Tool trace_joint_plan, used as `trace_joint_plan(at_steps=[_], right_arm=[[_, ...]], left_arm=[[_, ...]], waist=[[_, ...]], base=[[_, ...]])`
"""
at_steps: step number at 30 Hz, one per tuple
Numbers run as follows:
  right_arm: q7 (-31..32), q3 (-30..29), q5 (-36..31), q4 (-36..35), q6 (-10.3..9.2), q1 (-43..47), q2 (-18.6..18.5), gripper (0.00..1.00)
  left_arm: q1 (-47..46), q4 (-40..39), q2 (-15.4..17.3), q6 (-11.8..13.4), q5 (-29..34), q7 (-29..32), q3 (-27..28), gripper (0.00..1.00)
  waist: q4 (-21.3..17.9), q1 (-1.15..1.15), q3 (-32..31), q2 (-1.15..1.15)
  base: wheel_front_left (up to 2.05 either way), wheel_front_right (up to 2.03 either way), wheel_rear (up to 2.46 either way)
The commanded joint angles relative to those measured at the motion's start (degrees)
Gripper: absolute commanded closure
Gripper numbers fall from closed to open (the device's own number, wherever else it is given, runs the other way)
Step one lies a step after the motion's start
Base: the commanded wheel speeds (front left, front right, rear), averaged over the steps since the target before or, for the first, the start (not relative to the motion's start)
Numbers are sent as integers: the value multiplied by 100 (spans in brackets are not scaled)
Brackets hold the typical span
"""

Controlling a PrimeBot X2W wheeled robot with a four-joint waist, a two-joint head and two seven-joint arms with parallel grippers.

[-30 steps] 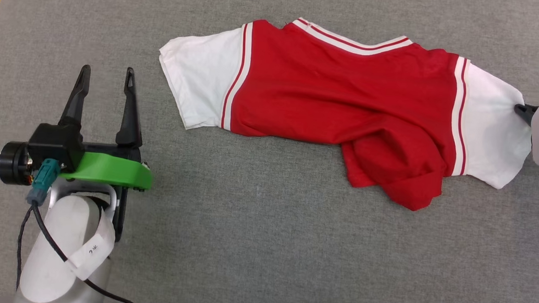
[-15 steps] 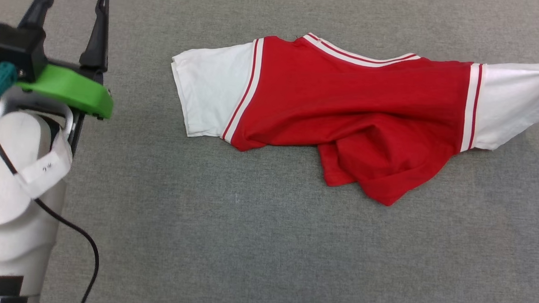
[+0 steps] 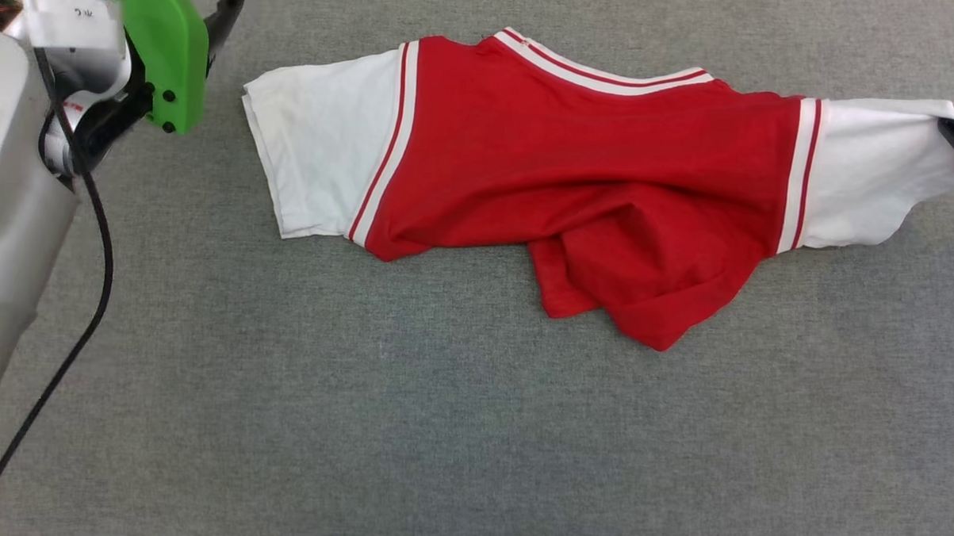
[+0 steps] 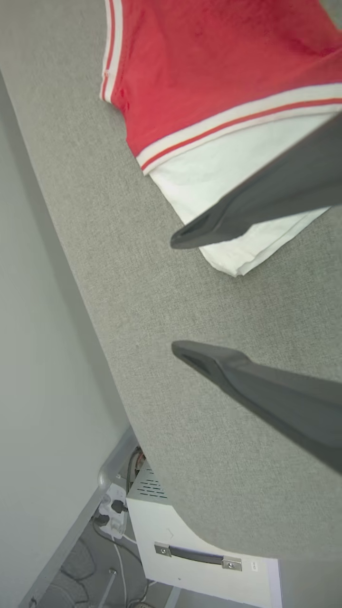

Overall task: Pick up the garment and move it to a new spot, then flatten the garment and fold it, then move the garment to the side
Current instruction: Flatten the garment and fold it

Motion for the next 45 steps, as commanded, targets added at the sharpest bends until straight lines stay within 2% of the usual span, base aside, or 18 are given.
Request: trace_joint_plan(at_steps=[1, 4, 7, 17, 23, 24, 25, 26, 33, 40, 45], right_arm=[[36, -40, -42, -45, -4, 97, 40, 100], [99, -91, -87, -118, -4, 108, 112, 100], [142, -117, -119, -180, -4, 70, 162, 100], [199, -6, -184, -233, -4, -126, 370, 100], [176, 60, -169, -156, -4, -151, 370, 100], [173, 76, -166, -144, -4, -160, 372, 100], [169, 87, -165, -135, -4, -164, 375, 100], [152, 122, -167, -117, -4, -171, 388, 100], [-9, 221, -134, 31, -4, -206, 366, 100], [-368, 170, -127, 175, -4, -273, 278, 100], [-607, 95, -135, 229, -4, -267, 177, 100]], left_arm=[[-194, 48, 93, -15, -206, 292, -178, 0], [-428, 165, 197, -16, -716, 1092, -714, 0], [-589, 279, 250, -16, -926, 1421, -1036, 0], [-717, 1080, 193, -16, -1176, 1586, -1759, 0], [-639, 1186, 145, -16, -1438, 1697, -2241, 0], [-650, 1178, 169, -16, -1455, 1704, -2338, 34], [-660, 1179, 181, -16, -1456, 1681, -2387, 75], [-661, 1164, 189, -16, -1479, 1604, -2484, 100], [-771, 1138, 212, -16, -1518, 815, -2734, 100], [-951, 893, 362, -16, -1272, -730, -2859, 100], [-917, 538, 564, -16, -1277, -1531, -2825, 100]], waist=[[-96, 0, 116, 0], [-168, 0, 238, 0], [-228, 0, 373, 0], [-399, 0, 667, 0], [-404, 0, 702, 0], [-402, 0, 696, 0], [-399, 0, 686, 0], [-394, 0, 641, 0], [-266, 0, 282, 0], [-59, 0, -301, 0], [69, 0, -754, 0]], base=[[0, 0, 0], [0, 0, 0], [0, 0, 0], [0, 0, 0], [0, 0, 0], [0, 0, 0], [0, 0, 0], [0, 0, 0], [0, 0, 0], [0, 0, 0], [0, 0, 0]])
